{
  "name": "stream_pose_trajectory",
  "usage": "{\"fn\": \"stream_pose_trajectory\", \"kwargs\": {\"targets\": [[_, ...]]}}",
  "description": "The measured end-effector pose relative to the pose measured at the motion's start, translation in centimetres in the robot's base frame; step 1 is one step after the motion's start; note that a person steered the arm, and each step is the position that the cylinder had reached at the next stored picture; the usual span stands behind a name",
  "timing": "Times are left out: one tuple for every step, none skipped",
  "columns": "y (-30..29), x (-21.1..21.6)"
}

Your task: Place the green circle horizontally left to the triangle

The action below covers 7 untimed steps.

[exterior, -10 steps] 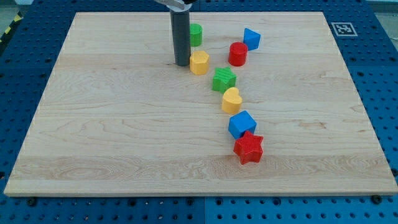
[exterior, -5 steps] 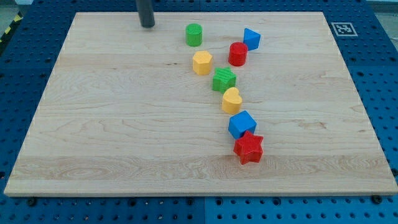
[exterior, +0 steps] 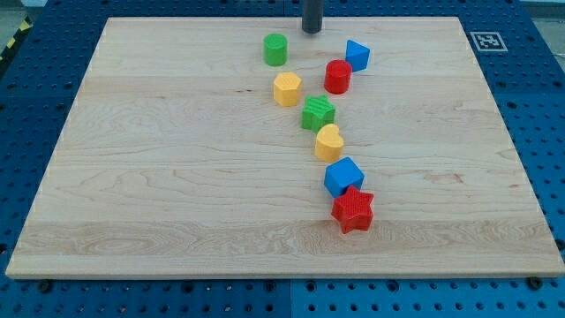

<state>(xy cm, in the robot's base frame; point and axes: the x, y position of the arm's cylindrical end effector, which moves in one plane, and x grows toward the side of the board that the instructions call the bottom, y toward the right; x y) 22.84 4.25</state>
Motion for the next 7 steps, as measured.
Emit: {"fn": "stream_pose_trajectory", "kwargs": {"targets": [[-0.3,0.6],[-1.6,0.6],[-4.5,1.2],[-5.0,2.6],[-5.0,3.5],[-4.9,3.5],[-2.2,3.9]]}}
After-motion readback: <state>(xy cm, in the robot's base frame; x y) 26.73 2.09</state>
